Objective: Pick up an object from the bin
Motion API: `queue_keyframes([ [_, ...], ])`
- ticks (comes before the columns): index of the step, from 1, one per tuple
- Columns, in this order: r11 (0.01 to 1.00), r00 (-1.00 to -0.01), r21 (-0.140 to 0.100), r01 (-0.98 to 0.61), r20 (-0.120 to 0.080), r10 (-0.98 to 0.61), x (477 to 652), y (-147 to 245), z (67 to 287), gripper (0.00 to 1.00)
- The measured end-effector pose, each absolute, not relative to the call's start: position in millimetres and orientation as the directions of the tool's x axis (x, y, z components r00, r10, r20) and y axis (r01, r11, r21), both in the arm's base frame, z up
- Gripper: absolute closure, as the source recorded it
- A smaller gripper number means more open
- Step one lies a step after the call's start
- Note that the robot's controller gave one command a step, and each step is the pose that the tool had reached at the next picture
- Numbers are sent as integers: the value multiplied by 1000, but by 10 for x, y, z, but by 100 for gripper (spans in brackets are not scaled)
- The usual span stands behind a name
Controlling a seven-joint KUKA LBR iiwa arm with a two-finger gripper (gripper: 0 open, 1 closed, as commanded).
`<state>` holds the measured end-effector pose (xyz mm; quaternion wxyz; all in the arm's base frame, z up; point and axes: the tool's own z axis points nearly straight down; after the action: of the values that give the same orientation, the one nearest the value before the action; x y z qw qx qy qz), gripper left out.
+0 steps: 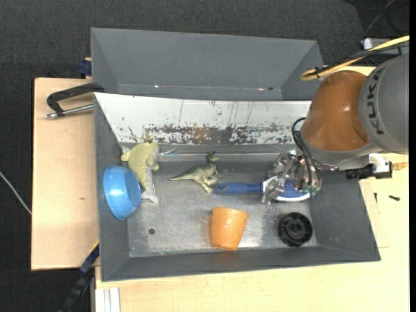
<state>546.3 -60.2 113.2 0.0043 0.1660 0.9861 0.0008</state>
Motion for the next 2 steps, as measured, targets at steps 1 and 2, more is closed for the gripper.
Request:
queue_keyframes([
  [1, 945, -945, 3, 326, -6, 326, 5475, -597, 1250, 100],
  [2, 946, -946, 2, 325, -5, 325, 5485, -591, 1302, 100],
])
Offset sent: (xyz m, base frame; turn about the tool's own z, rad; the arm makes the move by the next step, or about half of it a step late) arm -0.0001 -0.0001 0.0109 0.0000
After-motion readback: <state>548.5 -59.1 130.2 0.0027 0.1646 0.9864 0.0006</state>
